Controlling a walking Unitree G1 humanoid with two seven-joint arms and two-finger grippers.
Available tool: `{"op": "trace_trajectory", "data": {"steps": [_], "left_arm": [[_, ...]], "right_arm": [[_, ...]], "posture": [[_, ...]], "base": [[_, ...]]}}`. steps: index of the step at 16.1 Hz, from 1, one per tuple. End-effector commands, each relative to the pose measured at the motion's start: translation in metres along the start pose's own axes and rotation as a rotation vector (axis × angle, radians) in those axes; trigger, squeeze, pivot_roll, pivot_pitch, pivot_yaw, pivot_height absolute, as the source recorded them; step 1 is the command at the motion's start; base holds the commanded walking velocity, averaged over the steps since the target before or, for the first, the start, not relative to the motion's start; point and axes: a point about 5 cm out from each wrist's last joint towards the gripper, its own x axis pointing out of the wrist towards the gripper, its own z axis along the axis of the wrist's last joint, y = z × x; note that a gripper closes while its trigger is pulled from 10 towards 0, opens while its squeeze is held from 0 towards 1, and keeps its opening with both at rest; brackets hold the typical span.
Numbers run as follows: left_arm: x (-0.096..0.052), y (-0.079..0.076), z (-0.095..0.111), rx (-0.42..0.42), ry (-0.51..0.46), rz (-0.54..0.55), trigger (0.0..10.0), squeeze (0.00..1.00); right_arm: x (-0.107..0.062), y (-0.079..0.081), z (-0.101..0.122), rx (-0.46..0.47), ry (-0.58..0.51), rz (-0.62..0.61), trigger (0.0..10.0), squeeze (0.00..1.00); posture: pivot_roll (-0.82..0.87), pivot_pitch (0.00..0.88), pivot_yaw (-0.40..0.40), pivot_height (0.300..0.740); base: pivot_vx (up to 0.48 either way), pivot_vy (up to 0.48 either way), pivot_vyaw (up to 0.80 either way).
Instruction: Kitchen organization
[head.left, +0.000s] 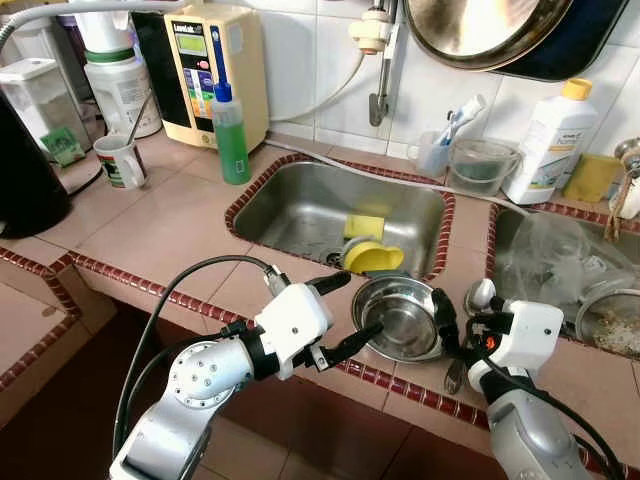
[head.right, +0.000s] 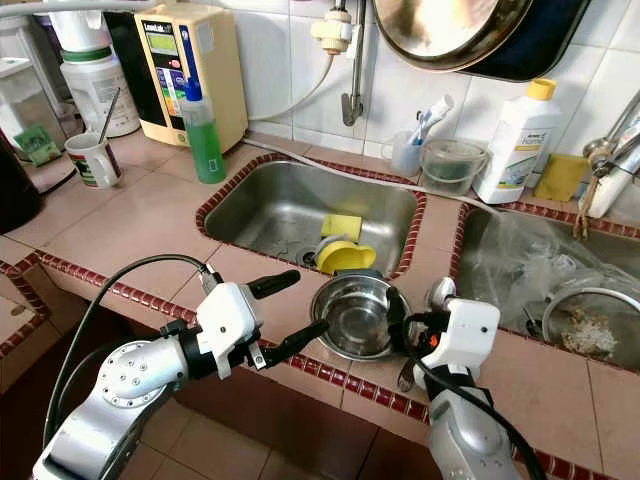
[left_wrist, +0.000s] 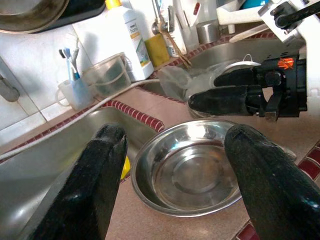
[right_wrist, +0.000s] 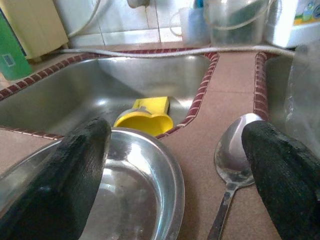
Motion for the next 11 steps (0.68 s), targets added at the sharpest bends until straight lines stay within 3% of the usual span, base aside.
{"op": "trace_trajectory", "data": {"steps": [1,6,11], "left_arm": [[0.0,0.004,0.007,0.012,-0.015,0.006,10.0,0.0],[0.003,0.004,0.012,-0.005,-0.026,0.016,10.0,0.0],[0.004,0.007,0.015,-0.005,-0.029,0.033,10.0,0.0]], "right_arm": [[0.004,-0.001,0.001,0.028,0.009,-0.002,10.0,0.0],[0.017,0.006,-0.001,0.116,0.061,0.011,10.0,0.0],[0.019,0.006,-0.006,0.165,0.123,0.024,10.0,0.0]], "posture": [[-0.11,0.0,0.029,0.74],[-0.1,0.0,0.026,0.74],[-0.08,0.01,0.022,0.74]], "base": [[0.0,0.0,0.0],[0.0,0.0,0.0],[0.0,0.0,0.0]]}}
